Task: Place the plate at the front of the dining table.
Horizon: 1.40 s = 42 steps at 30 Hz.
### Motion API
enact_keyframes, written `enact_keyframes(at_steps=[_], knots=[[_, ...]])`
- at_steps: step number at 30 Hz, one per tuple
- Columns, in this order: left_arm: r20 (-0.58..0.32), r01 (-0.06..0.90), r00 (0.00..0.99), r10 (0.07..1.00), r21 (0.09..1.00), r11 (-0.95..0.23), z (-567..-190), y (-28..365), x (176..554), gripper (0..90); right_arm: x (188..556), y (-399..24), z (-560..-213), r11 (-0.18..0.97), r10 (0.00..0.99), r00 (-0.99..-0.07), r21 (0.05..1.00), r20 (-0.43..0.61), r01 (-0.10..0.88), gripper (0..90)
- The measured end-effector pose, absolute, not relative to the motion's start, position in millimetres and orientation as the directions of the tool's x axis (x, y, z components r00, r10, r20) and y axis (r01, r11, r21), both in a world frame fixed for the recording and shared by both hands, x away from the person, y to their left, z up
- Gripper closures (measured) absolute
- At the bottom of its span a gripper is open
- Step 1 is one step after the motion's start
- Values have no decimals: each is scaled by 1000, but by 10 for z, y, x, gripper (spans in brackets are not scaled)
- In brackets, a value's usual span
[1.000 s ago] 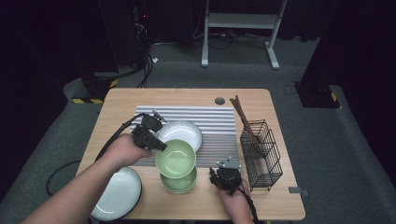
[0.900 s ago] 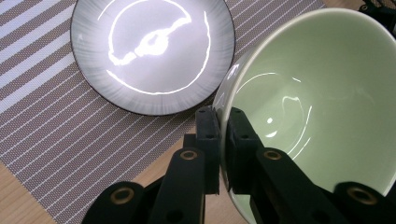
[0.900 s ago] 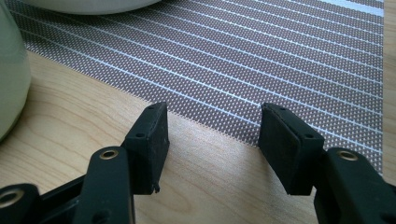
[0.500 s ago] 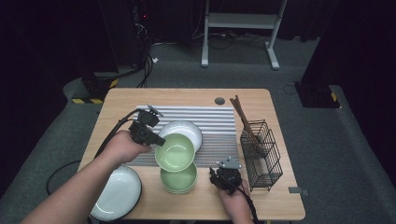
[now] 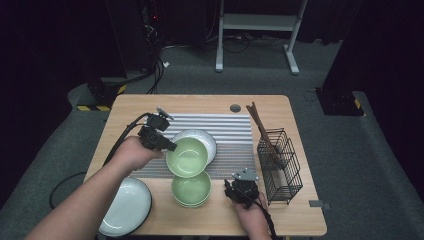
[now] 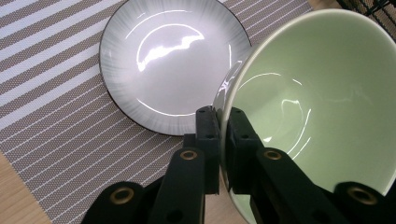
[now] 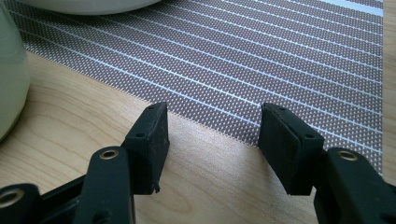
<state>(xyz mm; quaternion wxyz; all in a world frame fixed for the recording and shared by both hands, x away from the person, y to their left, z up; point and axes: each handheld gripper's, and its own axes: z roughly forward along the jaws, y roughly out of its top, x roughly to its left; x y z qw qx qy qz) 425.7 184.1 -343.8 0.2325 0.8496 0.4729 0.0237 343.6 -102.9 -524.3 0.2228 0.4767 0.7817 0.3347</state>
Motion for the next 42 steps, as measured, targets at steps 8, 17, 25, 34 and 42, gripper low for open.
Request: enact_keyframes(at_steps=[8, 17, 25, 34, 42], knots=[[-185, 801, 528, 829, 432, -414, -3442, 1861, 4341, 851, 3436, -1030, -5243, 322, 895, -446, 735, -31, 596, 426], [-189, 817, 495, 848, 432, -381, -3487, 1912, 4432, 851, 3436, -1030, -5243, 322, 894, -446, 735, -30, 596, 427], [-197, 825, 481, 854, 431, -365, -3546, 1898, 4498, 851, 3436, -1030, -5243, 322, 894, -446, 736, -30, 596, 427], [-205, 830, 473, 857, 431, -355, -3606, 1858, 4554, 851, 3436, -1029, -5243, 321, 894, -446, 736, -29, 596, 427], [-207, 838, 461, 863, 422, -347, -3658, 1842, 4619, 851, 3436, -1029, -5243, 321, 894, -446, 736, -29, 596, 426]])
